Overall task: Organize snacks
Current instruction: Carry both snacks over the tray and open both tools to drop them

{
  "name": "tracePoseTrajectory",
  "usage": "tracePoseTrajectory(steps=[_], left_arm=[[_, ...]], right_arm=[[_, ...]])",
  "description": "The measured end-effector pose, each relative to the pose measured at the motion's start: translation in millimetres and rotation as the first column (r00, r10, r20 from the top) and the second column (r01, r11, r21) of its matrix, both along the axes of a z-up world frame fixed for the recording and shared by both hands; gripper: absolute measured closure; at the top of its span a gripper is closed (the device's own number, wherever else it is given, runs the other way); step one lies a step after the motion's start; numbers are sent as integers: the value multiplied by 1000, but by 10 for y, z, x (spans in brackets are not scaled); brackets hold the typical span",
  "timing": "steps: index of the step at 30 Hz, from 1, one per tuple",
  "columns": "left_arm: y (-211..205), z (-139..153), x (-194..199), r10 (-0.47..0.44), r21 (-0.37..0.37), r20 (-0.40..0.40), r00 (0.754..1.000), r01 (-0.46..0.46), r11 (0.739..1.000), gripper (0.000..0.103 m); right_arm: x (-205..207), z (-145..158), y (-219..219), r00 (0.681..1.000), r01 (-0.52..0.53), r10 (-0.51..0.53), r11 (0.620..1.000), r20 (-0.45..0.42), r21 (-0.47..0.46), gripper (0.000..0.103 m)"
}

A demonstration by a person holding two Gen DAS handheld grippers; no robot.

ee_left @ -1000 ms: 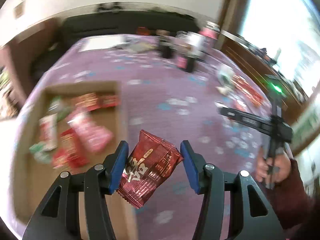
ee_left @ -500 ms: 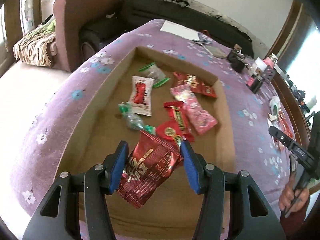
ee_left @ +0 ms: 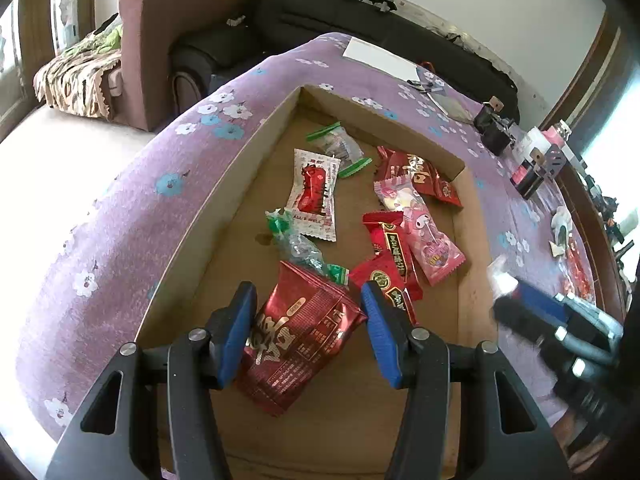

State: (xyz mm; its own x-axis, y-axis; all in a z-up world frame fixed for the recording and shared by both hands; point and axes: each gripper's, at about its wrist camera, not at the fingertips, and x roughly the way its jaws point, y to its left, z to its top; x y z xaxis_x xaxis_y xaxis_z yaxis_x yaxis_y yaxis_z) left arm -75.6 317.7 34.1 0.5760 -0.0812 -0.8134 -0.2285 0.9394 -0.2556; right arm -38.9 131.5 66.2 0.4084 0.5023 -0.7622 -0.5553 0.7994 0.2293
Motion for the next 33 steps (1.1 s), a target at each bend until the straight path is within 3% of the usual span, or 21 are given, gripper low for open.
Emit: tracePoseTrajectory(steps=[10, 17, 19, 22, 25, 29, 33], left_arm=[[90, -3, -31, 28, -37, -7, 1000, -28, 999, 47], [108, 147, -132, 49, -72, 49, 998, -45, 996, 47], [98, 203, -159, 63, -67, 64, 996, -59, 996, 44], [92, 293, -218, 95, -68, 101, 990, -89, 994, 31], [88, 357, -281, 105, -112, 144, 984, -89, 990, 30], [52, 400, -345, 103, -178, 176, 979, -71, 981, 30], [-66, 411, -323, 80, -171, 149, 986, -54, 984, 30]], right_arm=[[-258, -230, 465, 993, -110, 109, 994, -46, -28, 70], [-333, -296, 587, 991, -130, 128, 991, -46, -39, 67], [-348, -291, 597, 991, -132, 130, 991, -40, -37, 67], [-379, -271, 602, 989, -144, 143, 989, -32, -29, 65], [-428, -214, 580, 988, -151, 151, 988, -8, -22, 57], [-463, -116, 503, 990, -140, 140, 990, 14, -5, 56], [-412, 3, 260, 996, -87, 86, 995, 23, 39, 54]])
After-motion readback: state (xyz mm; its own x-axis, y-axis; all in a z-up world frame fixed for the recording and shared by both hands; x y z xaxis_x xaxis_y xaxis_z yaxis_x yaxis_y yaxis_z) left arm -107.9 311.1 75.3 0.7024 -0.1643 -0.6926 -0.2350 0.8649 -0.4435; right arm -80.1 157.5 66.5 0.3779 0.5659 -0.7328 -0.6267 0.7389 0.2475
